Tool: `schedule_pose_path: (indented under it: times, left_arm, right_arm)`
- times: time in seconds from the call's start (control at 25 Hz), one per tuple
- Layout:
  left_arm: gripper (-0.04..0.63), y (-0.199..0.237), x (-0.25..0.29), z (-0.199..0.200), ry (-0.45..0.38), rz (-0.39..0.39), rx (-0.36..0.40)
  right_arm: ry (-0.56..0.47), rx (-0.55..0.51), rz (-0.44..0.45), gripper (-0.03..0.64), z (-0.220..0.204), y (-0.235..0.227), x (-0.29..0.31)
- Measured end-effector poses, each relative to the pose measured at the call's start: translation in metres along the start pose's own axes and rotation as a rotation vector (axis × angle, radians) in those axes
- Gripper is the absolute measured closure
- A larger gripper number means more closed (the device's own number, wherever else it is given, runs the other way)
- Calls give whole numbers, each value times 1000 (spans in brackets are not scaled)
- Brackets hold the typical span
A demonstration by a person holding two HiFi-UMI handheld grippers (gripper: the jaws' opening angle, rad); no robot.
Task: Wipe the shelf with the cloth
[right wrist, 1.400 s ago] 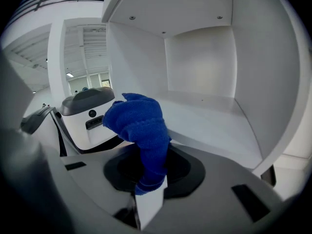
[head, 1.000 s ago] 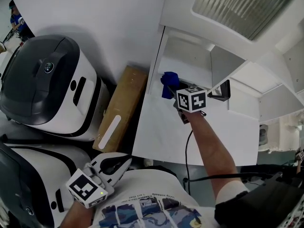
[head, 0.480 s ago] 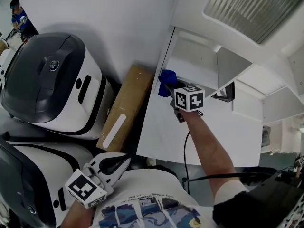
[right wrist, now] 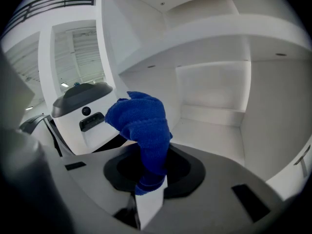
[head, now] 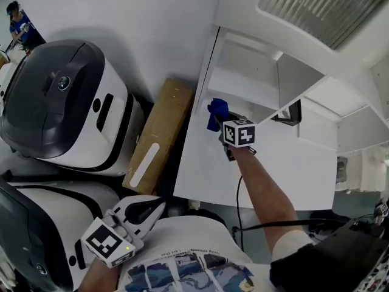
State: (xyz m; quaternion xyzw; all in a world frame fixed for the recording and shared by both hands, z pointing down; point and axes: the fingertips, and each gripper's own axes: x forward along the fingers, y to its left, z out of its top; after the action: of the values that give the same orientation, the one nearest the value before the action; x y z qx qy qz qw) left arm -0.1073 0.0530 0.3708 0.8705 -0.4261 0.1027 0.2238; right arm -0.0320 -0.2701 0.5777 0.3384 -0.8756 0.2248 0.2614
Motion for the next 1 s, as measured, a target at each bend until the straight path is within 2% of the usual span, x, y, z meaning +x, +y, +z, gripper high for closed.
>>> schedule_pose_path:
  times: [0.36, 0.68, 0.88, 1.0]
  left_arm:
    - [583, 8, 5, -3, 21, 25, -9]
    - [583, 27, -6, -9, 40, 108, -38]
    - [583, 33, -9, -11, 47, 134, -101]
    - [583, 38, -9, -13, 58, 139, -76]
  right_arm:
    - [9, 7, -137, 517, -2, -51, 50]
    - [-10, 3, -178, 517, 23, -58, 102]
    - [-3, -6, -192, 517, 31, -61, 126]
    - [4, 6, -207, 518, 27, -70, 135]
